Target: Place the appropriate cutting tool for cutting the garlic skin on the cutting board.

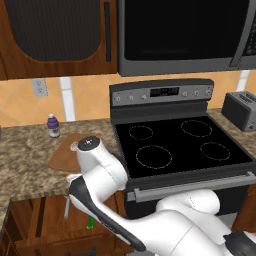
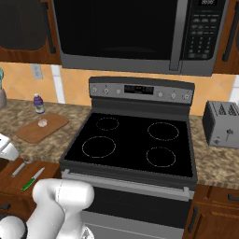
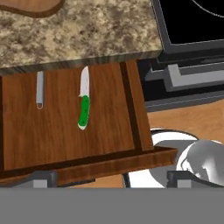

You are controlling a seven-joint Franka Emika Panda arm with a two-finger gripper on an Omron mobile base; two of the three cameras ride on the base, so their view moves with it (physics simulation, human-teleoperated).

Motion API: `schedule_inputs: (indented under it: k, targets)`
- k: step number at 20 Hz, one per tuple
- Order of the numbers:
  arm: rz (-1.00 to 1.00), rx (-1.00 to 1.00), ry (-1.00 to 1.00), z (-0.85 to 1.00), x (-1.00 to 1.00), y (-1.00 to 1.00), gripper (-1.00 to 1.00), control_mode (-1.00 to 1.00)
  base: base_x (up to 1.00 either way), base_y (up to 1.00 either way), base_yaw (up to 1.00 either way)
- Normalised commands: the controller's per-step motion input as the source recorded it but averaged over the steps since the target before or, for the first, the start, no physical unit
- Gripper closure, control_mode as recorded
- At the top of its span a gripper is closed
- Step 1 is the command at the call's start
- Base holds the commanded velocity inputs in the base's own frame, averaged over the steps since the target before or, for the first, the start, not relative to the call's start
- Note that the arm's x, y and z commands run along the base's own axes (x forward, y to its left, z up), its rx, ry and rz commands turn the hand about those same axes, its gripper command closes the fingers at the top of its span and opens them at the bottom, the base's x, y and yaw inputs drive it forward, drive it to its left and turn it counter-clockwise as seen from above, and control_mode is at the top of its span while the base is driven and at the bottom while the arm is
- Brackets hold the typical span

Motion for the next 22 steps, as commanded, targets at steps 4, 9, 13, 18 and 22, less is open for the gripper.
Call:
schedule_inputs:
  k: [4, 9, 13, 18, 22]
  targets:
    - [0.00, 0.00, 0.04, -0.59, 0.00, 0.35, -1.00, -1.00, 0.00, 0.00, 0.00]
    - [0.03, 0.01, 0.06, -0.72, 0.00, 0.12, -1.00, -1.00, 0.00, 0.00, 0.00]
    - [0.04, 0.00, 0.02, -0.80, 0.00, 0.09, -1.00, -1.00, 0.00, 0.00, 0.00]
    - [0.04, 0.02, 0.02, -0.72, 0.00, 0.04, -1.00, -1.00, 0.00, 0.00, 0.00]
    - [0.03, 0.02, 0.09, -0.38, -0.08, 0.09, -1.00, -1.00, 0.00, 0.00, 0.00]
